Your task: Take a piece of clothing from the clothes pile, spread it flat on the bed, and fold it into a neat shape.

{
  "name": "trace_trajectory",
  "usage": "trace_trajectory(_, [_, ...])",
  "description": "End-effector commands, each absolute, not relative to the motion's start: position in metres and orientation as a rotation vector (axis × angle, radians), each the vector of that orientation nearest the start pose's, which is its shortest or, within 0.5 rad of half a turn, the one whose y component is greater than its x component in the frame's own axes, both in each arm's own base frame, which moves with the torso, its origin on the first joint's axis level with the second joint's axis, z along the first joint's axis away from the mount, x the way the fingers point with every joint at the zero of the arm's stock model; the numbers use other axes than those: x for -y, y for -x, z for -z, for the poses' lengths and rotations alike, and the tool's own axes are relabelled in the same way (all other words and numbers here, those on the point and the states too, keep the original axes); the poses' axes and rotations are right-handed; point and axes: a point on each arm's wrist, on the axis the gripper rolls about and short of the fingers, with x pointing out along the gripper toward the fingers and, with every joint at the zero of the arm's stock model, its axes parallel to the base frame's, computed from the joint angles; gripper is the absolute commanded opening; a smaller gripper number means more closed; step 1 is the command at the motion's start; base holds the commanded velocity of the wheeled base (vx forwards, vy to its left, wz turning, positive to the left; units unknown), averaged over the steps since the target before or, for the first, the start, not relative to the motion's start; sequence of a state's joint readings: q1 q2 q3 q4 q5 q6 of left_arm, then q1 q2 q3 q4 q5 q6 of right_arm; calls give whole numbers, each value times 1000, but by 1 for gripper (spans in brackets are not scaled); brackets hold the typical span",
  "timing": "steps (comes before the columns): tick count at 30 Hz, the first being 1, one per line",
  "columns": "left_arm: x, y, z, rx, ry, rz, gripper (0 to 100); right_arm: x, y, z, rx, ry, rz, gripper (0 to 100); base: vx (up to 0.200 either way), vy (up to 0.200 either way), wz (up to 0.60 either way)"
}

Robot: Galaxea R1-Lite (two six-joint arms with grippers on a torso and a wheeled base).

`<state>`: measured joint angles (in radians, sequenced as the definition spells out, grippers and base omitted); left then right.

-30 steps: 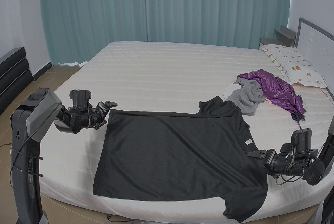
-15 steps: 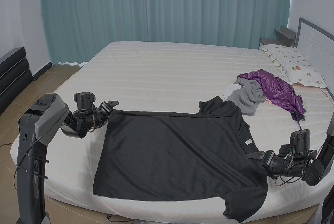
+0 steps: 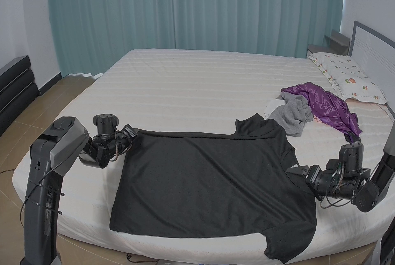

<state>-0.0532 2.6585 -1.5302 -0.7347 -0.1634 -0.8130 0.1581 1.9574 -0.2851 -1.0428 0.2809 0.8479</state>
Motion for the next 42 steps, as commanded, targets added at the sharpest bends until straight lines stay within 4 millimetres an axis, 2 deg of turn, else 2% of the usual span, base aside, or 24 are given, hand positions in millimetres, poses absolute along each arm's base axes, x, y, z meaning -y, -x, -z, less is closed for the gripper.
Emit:
trace_trajectory(1, [29, -507, 22, -402, 821, 34, 0, -49, -297, -32, -713, -849, -137, 100, 0, 0, 0])
trace_trajectory(4, [29, -508, 20, -385, 819, 26, 0, -51, -335, -31, -691, -854, -135, 100, 0, 0, 0])
trace_trajectory(5, [29, -508, 20, -385, 818, 26, 0, -51, -338, -31, -691, -854, -135, 100, 0, 0, 0])
trace_trajectory(6, [28, -508, 20, -383, 818, 23, 0, -53, -363, -27, -687, -853, -132, 100, 0, 0, 0])
trace_trajectory(7, [28, -508, 20, -383, 818, 23, 0, -53, -365, -26, -689, -853, -131, 100, 0, 0, 0])
trace_trajectory(8, [26, -508, 20, -385, 819, 19, 0, -52, -386, -22, -680, -853, -126, 100, 0, 0, 0])
trace_trajectory(11, [27, -508, 19, -384, 820, 21, 0, -55, -413, -6, -700, -830, -114, 100, 0, 0, 0])
trace_trajectory(14, [28, -509, 16, -378, 817, 26, 0, -54, -433, -2, -673, -795, -88, 100, 0, 0, 0])
trace_trajectory(18, [28, -509, 13, -372, 815, 29, 0, -42, -463, 7, -639, -736, -28, 100, 0, 0, 0])
trace_trajectory(27, [29, -510, 12, -367, 813, 33, 0, -30, -502, 4, -556, -683, -17, 100, 0, 0, 0])
trace_trajectory(36, [29, -510, 12, -367, 813, 31, 0, -31, -514, 15, -532, -621, -35, 100, 0, 0, 0])
trace_trajectory(38, [29, -510, 13, -367, 813, 31, 0, -31, -518, 22, -527, -618, -32, 100, 0, 0, 0])
trace_trajectory(39, [29, -510, 12, -366, 813, 32, 0, -31, -519, 25, -527, -618, -31, 0, 0, 0, 0])
trace_trajectory(42, [29, -511, 13, -366, 812, 32, 0, -32, -523, 26, -510, -617, -29, 0, 0, 0, 0])
